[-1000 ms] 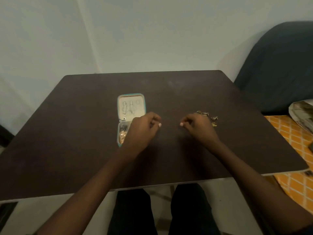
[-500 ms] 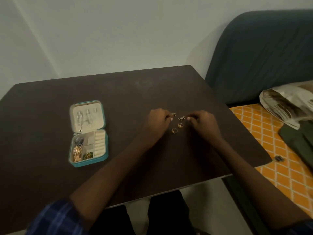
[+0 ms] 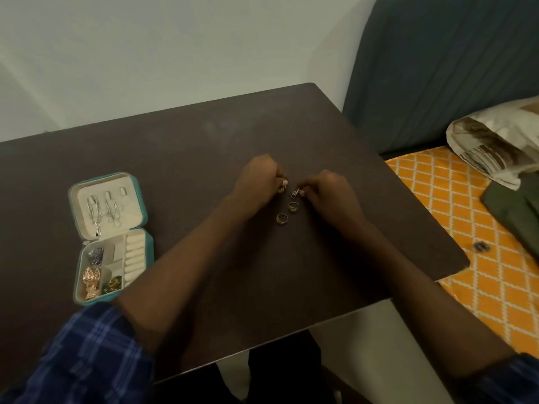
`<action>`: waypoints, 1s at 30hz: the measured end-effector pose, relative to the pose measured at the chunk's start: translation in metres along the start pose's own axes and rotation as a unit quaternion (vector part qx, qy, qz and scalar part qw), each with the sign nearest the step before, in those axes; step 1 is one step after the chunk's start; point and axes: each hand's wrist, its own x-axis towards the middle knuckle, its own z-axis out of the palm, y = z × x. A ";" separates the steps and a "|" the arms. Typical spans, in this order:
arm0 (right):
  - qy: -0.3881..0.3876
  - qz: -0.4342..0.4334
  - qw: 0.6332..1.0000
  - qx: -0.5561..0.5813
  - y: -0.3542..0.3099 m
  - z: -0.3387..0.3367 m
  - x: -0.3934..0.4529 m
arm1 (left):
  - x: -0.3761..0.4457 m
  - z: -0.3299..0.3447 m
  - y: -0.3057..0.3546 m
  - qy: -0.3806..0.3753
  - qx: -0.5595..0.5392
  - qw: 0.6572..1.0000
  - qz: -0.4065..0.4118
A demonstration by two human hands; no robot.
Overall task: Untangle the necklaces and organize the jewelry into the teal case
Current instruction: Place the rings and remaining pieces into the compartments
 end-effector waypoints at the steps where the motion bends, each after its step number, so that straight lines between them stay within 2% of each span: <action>1: -0.002 -0.004 1.000 -0.002 0.000 0.000 0.000 | 0.000 0.000 0.001 0.003 0.004 1.000 0.002; 11: -0.035 -0.052 0.998 -0.033 -0.003 -0.004 0.011 | 0.001 -0.008 0.001 -0.051 -0.003 0.999 -0.016; 13: -0.035 -0.050 0.998 -0.005 -0.003 -0.008 0.011 | 0.001 -0.009 0.003 -0.054 0.000 0.999 -0.008; 16: -0.020 -0.012 0.995 0.098 -0.003 -0.014 0.006 | 0.000 -0.007 0.004 -0.039 -0.003 0.999 0.007; 23: -0.005 0.021 0.978 0.208 -0.005 -0.020 -0.003 | -0.020 -0.020 0.004 0.023 -0.159 0.987 0.004; 30: 0.024 0.010 0.961 0.274 -0.028 -0.023 -0.009 | -0.047 -0.045 -0.001 0.033 -0.252 0.967 -0.008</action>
